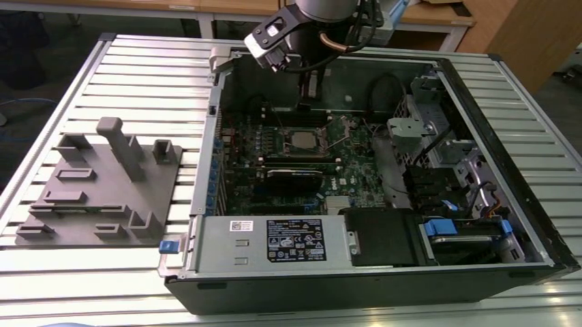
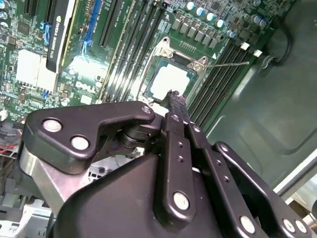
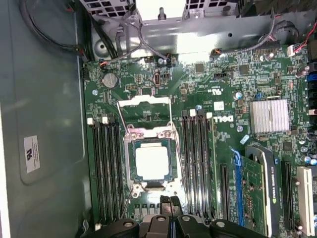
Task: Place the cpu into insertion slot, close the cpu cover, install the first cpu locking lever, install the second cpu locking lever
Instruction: 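Place the cpu into insertion slot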
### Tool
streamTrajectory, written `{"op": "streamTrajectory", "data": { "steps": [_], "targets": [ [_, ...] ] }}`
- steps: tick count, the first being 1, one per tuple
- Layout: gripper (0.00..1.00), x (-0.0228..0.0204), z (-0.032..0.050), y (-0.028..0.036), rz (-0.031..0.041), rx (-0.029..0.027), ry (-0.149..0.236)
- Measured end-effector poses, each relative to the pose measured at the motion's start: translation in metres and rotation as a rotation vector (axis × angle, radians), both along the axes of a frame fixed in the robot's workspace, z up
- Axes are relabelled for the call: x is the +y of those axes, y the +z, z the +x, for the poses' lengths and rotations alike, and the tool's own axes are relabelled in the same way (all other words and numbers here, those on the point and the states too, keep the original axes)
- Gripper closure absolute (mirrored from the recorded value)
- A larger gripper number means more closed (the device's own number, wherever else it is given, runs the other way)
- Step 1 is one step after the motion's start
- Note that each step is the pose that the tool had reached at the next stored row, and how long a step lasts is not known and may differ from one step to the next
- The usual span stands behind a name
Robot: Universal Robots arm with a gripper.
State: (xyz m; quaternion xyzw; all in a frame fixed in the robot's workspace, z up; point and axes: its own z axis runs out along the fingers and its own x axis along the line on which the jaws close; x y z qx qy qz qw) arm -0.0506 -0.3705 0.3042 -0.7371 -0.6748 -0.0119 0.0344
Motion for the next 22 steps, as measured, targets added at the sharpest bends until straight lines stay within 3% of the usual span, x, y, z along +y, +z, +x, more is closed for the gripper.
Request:
{"op": "streamTrajectory", "data": {
  "steps": [4, 7, 10, 11, 14, 19, 22],
  "targets": [
    [0.90, 0.0001, 0.0003, -0.0011, -0.0103, -0.0013, 0.000],
    [0.90, 0.0001, 0.0003, -0.0019, -0.0127, -0.0079, 0.000],
    [0.90, 0.0001, 0.0003, -0.0029, -0.0153, -0.0315, 0.000],
    [0.90, 0.0001, 0.0003, -0.0032, -0.0156, -0.0367, 0.000],
    [0.90, 0.0008, 0.0003, -0.0033, -0.0158, -0.0370, 0.000],
    [0.90, 0.0126, 0.0003, -0.0040, -0.0203, -0.0368, -0.003],
    [0.90, 0.0143, 0.0004, -0.0067, -0.0205, -0.0369, -0.005]
  ]
}}
